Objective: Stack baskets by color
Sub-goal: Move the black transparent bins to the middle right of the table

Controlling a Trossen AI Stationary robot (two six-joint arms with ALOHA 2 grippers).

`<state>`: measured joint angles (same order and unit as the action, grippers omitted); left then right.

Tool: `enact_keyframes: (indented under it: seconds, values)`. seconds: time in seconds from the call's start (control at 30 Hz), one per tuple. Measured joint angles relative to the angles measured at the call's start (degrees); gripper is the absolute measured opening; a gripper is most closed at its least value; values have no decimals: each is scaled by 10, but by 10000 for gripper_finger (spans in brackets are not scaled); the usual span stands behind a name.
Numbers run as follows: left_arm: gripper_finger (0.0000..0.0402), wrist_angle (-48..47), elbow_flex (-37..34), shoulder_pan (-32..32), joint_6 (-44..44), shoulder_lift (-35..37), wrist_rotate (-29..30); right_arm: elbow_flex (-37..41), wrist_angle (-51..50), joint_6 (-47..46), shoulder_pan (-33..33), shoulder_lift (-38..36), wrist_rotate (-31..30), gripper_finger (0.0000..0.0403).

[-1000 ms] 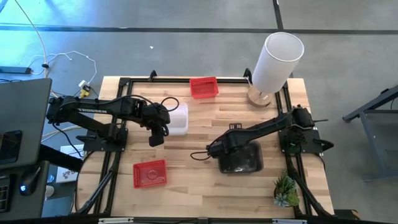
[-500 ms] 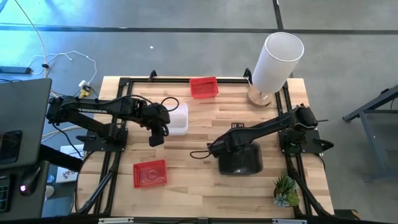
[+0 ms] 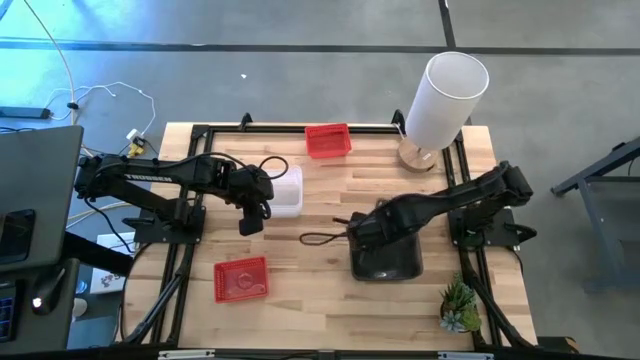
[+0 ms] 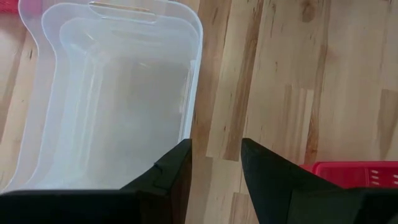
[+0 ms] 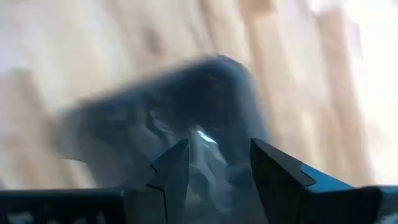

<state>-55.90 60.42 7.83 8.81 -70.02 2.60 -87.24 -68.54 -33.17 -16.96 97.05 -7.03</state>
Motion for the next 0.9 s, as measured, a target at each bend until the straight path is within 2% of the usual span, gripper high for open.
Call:
enact_keyframes:
  seconds: [0.3,0.4,0.63,0.9]
  values:
    - [125,0,0,0,0,0,26,0,216,27,-34,-2,6,156]
    - [125,0,0,0,0,0,38,-1,256,39,-35,15,23,156]
    - [125,0,0,0,-15,0,43,0,231,47,-25,72,43,149]
    - [125,0,0,0,-15,0,43,0,177,19,-14,84,44,138]
